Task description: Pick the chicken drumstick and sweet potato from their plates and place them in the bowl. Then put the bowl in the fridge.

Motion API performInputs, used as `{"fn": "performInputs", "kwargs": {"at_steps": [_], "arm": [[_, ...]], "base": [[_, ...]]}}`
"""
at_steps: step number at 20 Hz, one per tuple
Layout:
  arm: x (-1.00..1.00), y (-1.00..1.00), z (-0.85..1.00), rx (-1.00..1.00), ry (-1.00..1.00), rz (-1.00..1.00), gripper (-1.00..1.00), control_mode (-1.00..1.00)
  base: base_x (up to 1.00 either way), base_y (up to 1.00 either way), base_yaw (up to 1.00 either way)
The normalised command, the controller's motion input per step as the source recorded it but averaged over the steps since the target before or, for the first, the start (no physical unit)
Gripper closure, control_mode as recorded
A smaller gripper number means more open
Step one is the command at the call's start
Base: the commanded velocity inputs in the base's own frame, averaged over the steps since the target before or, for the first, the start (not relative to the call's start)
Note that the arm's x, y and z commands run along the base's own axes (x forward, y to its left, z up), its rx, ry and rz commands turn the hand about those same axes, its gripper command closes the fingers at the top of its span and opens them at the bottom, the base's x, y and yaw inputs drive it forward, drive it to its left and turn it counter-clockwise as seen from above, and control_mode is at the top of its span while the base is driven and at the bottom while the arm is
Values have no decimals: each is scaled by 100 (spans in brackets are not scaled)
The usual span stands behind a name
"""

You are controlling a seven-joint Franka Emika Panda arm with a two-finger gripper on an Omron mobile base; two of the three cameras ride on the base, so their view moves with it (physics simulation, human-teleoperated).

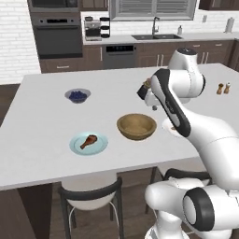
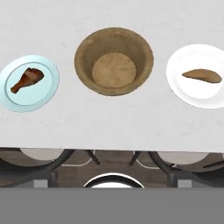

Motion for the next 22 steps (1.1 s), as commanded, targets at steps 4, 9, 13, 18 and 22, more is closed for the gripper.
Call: {"fn": "performInputs", "kwargs": {"at_steps": [4,9,13,18,22], "arm": [[0,0,0,0,0,0,-100,100],[0,0,0,0,0,0,-100,100],[0,0,0,0,0,0,-100,100],[0,0,0,0,0,0,-100,100],[40,-2,0,0,0,0,-100,-100]], "base": [[42,1,0],[56,0,0],[69,1,0],[54,5,0],[0,0,0]]}}
